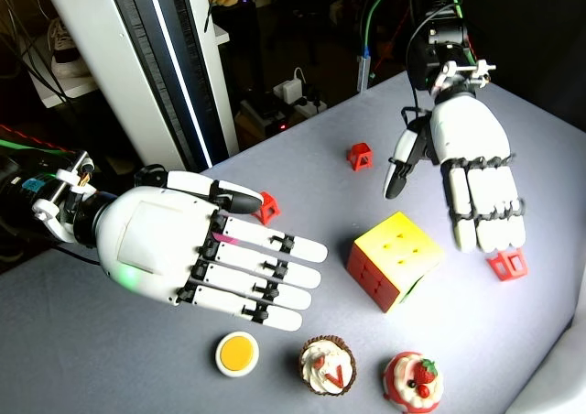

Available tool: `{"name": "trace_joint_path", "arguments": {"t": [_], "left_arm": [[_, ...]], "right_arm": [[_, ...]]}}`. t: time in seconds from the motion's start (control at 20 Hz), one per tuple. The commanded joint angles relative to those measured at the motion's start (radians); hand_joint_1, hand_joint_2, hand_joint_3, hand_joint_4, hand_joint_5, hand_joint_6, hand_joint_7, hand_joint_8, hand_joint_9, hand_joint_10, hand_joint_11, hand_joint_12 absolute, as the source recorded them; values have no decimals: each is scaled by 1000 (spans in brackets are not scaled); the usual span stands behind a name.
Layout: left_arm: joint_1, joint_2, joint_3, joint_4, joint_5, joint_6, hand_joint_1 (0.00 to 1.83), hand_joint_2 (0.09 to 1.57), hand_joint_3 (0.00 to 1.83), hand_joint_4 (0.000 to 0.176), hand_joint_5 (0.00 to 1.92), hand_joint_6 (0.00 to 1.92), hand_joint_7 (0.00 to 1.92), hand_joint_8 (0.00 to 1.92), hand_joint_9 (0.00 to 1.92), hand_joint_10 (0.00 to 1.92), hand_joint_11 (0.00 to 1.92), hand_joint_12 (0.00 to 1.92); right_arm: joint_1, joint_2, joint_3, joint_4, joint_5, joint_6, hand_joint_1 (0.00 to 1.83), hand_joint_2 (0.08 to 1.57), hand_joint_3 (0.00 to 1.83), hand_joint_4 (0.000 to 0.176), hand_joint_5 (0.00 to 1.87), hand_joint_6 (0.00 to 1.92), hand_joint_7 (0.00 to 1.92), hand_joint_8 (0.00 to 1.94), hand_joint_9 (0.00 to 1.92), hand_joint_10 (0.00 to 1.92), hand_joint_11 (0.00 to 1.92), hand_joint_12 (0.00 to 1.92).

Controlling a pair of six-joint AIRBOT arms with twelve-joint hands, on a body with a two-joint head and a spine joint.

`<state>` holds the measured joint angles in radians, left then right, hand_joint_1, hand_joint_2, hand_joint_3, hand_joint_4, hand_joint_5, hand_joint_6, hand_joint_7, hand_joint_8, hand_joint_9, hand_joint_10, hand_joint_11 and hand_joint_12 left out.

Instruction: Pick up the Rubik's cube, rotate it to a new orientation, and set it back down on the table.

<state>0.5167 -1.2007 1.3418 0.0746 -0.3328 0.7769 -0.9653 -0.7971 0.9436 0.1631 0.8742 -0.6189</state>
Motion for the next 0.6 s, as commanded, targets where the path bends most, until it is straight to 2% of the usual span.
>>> {"name": "trace_joint_path", "arguments": {"t": [0.0, 0.05, 0.1, 0.15, 0.25, 0.3, 0.35, 0.4, 0.45, 0.5, 0.55], "left_arm": [[-19, -9, 9, -2, -92, -4, 769, 896, 0, 41, 0, 0, 0, 0, 0, 0, 30, 18], [-23, -20, 18, -2, -78, -4, 727, 888, 0, 64, 0, 0, 0, 0, 0, 0, 26, 18], [-24, -31, 28, -3, -65, -9, 727, 875, 0, 69, 0, 0, 0, 0, 0, 0, 4, 202], [-23, -42, 39, -3, -55, -23, 689, 851, 0, 60, 0, 0, 0, 0, 0, 0, 0, 242], [-19, -64, 62, -3, -42, -54, 612, 836, 0, 71, 0, 0, 0, 0, 0, 0, 0, 83], [-18, -76, 73, -3, -31, -62, 597, 847, 0, 63, 0, 0, 0, 0, 0, 0, 0, 16], [-17, -87, 84, -5, -20, -63, 609, 841, 0, 45, 0, 0, 0, 0, 0, 0, 0, 2], [-15, -96, 91, -15, -14, -63, 624, 835, 0, 38, 0, 0, 0, 0, 0, 0, 0, 0], [-11, -103, 98, -22, -9, -63, 623, 828, 0, 39, 0, 0, 0, 0, 0, 0, 0, 0], [-11, -107, 100, -23, -3, -60, 625, 828, 0, 27, 0, 0, 0, 0, 0, 0, 0, 0], [-11, -115, 104, -33, 8, -46, 611, 834, 0, 5, 0, 0, 0, 0, 0, 0, 0, 0]], "right_arm": [[5, 2, -1, 9, 123, 6, 385, 1262, 4, 0, 0, 0, 0, 0, 0, 0, 0, 0], [4, 1, -1, 9, 123, 6, 408, 1262, 3, 0, 0, 0, 0, 0, 0, 0, 0, 0], [3, 0, 0, 10, 122, 6, 422, 1255, 0, 0, 0, 0, 0, 0, 0, 0, 0, 0], [3, -2, 1, 10, 122, 6, 427, 1252, 0, 0, 0, 0, 0, 0, 0, 0, 0, 0], [2, -4, 2, 11, 122, 6, 425, 1250, 0, 0, 0, 0, 0, 0, 0, 0, 0, 0], [1, -5, 2, 12, 122, 6, 428, 1250, 0, 0, 0, 0, 0, 0, 0, 0, 0, 0], [-1, -6, 3, 12, 122, 6, 418, 1252, 0, 0, 0, 0, 0, 0, 0, 0, 0, 0], [-2, -7, 4, 13, 122, 6, 410, 1245, 0, 0, 0, 0, 0, 0, 0, 0, 0, 0], [-2, -9, 5, 13, 122, 6, 390, 1243, 0, 0, 0, 0, 0, 0, 0, 0, 0, 0], [-2, -9, 5, 14, 122, 6, 377, 1245, 0, 0, 0, 0, 0, 0, 0, 0, 0, 0], [-3, -10, 5, 14, 122, 6, 380, 1246, 0, 0, 0, 0, 0, 0, 0, 0, 0, 0]]}}
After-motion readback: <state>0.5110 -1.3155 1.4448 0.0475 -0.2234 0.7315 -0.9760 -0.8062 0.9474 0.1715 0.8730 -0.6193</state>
